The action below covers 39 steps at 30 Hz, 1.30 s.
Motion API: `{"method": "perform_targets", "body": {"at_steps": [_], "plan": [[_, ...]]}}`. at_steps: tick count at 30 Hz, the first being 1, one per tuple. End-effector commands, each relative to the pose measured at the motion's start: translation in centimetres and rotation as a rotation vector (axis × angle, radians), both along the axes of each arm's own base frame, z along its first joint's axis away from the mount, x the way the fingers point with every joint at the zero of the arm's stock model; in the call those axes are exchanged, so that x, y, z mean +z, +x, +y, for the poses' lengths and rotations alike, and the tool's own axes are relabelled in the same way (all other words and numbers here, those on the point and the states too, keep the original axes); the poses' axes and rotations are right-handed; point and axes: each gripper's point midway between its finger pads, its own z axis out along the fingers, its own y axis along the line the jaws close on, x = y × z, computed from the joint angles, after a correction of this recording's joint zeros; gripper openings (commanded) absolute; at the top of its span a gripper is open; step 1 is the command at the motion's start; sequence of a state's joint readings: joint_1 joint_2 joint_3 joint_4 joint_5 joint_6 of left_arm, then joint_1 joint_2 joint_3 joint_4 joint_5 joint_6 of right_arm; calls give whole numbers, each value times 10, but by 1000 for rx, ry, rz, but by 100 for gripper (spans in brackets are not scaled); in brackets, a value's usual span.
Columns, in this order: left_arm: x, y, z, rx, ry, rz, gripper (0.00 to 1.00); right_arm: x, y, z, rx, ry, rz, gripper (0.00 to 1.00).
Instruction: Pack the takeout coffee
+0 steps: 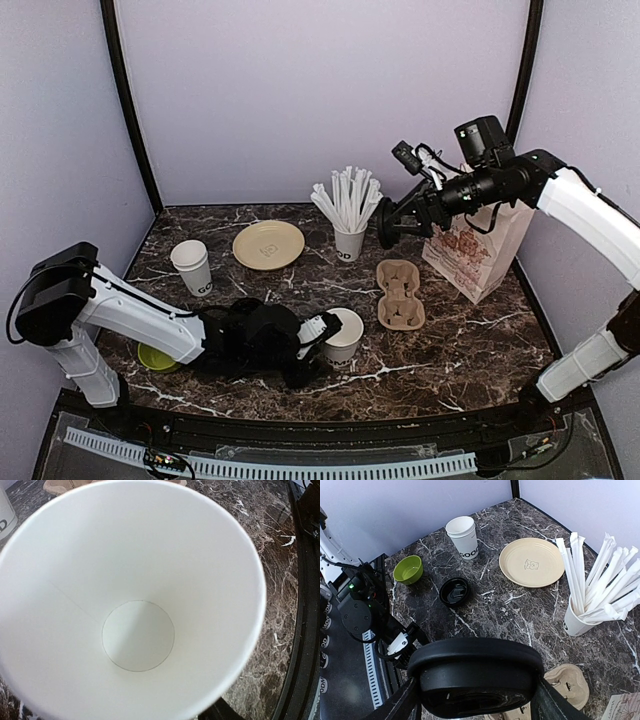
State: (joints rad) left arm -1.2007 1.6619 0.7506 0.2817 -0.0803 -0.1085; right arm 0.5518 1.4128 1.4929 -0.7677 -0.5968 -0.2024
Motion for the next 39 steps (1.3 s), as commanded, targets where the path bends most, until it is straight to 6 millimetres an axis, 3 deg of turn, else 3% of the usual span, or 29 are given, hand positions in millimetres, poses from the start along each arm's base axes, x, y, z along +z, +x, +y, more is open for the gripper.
{"method": "perform_targets", "body": {"at_steps": [1, 14, 19, 22, 25, 29, 39], "plan": [[0, 8, -14, -10, -15, -50, 51, 0, 2, 1, 3, -10, -9, 70], [-12, 21, -35, -40, 26, -91, 43, -7, 5, 0, -3, -26, -7, 70], [-4, 13, -24, -51, 48, -73, 47, -14, 7, -3, -2, -71, -21, 69], [29, -3, -7, -46, -7, -87, 56, -21, 4, -2, 28, -131, -35, 69], [75, -12, 11, -34, -122, -132, 66, -34, -4, 5, 92, -207, -48, 69], [119, -5, 33, 47, -211, -202, 69, -46, -22, 20, 203, -303, -79, 69], [166, 21, 76, 307, -312, -264, 69, -93, -49, 39, 355, -531, -47, 69]]}}
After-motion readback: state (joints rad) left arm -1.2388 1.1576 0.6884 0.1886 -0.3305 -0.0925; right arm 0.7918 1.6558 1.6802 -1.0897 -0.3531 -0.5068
